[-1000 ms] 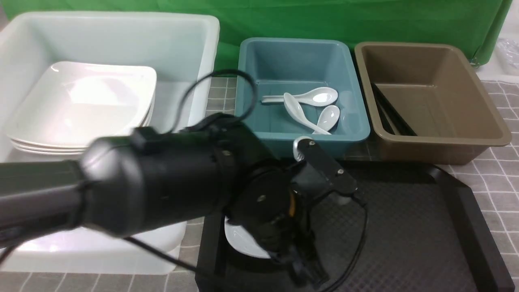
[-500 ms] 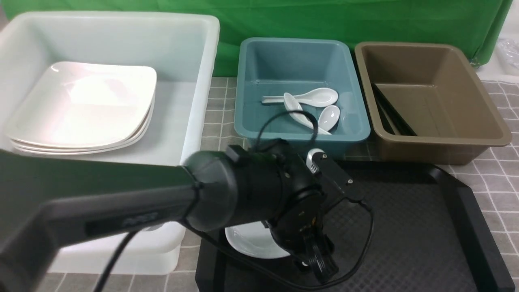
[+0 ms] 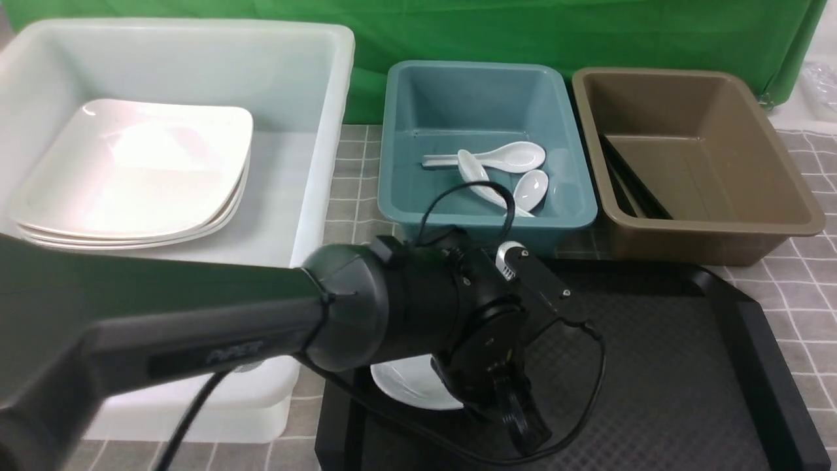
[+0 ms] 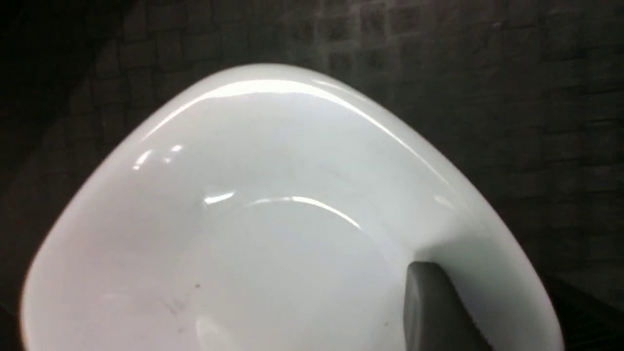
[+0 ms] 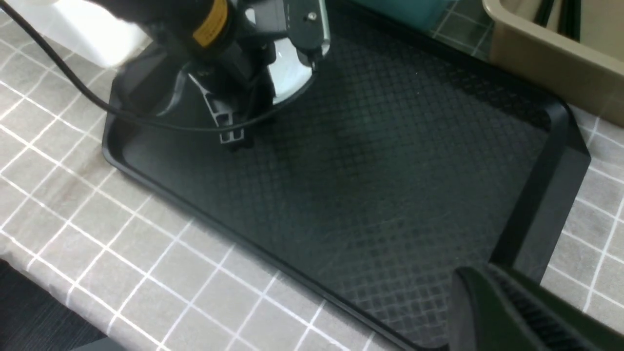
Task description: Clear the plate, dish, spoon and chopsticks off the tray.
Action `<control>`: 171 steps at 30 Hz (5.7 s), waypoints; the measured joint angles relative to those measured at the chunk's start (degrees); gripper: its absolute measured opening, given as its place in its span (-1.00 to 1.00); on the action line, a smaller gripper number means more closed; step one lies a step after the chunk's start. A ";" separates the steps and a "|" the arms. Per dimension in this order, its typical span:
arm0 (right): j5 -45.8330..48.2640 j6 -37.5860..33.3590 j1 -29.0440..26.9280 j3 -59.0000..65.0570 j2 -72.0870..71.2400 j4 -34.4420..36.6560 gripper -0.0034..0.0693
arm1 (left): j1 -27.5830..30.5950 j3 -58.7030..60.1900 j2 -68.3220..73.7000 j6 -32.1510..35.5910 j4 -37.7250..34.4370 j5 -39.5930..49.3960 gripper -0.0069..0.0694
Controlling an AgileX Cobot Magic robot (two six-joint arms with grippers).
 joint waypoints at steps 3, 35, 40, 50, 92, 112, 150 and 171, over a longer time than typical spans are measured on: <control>0.00 0.00 0.00 0.00 0.00 0.00 -0.77 | 0.00 0.00 -4.08 1.08 -3.38 0.50 -0.59; -24.25 -2.37 0.00 -0.06 16.57 5.63 -0.74 | 23.45 15.22 -32.31 6.86 12.42 11.98 -0.73; -24.11 -2.84 0.00 -0.06 16.57 5.80 -0.72 | 25.38 15.48 -27.60 7.75 12.03 12.01 -0.73; -22.97 -4.74 0.00 -0.06 16.57 8.15 -0.69 | 25.90 15.66 -23.92 9.81 11.84 11.60 -0.72; -22.96 -2.79 0.00 -0.06 16.57 11.77 -0.72 | 25.88 47.47 -93.42 14.07 -13.80 -25.61 -0.79; -23.53 -2.41 -2.27 0.24 15.75 11.75 -0.82 | 25.88 59.14 -95.72 14.12 -12.47 -34.66 -0.79; -48.58 -20.59 -38.54 53.09 -28.36 18.74 -0.80 | 25.88 59.14 -95.83 14.17 -11.16 -34.66 -0.79; -48.58 -20.43 -38.54 53.09 -28.43 18.74 -0.64 | 44.78 64.44 -105.80 6.95 -6.62 -30.45 -0.82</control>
